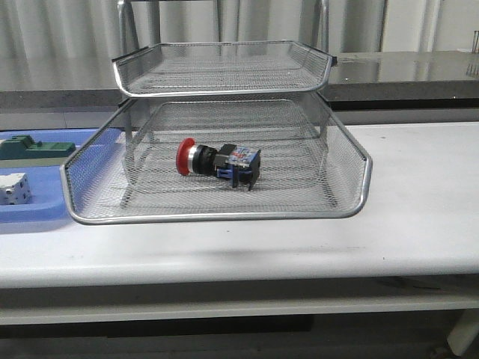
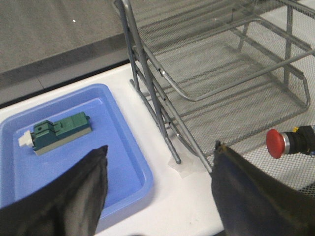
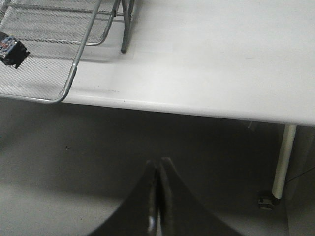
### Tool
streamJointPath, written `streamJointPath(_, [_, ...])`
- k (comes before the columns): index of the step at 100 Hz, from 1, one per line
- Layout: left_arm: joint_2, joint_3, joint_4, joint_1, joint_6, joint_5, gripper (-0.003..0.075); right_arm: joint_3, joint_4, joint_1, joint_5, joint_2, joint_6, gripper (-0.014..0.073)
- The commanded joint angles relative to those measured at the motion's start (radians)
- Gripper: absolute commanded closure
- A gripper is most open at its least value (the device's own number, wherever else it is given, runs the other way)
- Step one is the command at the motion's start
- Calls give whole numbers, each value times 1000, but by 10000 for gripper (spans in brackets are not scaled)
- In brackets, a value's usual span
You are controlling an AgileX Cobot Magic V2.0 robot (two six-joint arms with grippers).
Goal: Place button on rack with both arms
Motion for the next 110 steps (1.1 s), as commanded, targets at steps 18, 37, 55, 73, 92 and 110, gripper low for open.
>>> streamJointPath(18, [-248,212,-20,3,-18,-282,282,-32,-5,-3,-58,4,-2,662])
streamJointPath(37, [-404,319,-20,3,-21,-299,282,-32,-5,-3,-58,4,-2,662])
streamJointPath(55, [-520,372,-20,3,-21,-301,282,-32,-5,-3,-58,4,-2,662])
streamJointPath(73, [-593,404,-20,19,-21,-301,282,-32,-5,-3,-58,4,-2,662])
streamJointPath(92, [-613,417,-20,106,-21,-301,282,-32,-5,-3,-58,4,-2,662])
streamJointPath(110, [-613,417,-20,211,-21,-303,282,-32,-5,-3,-58,4,-2,662])
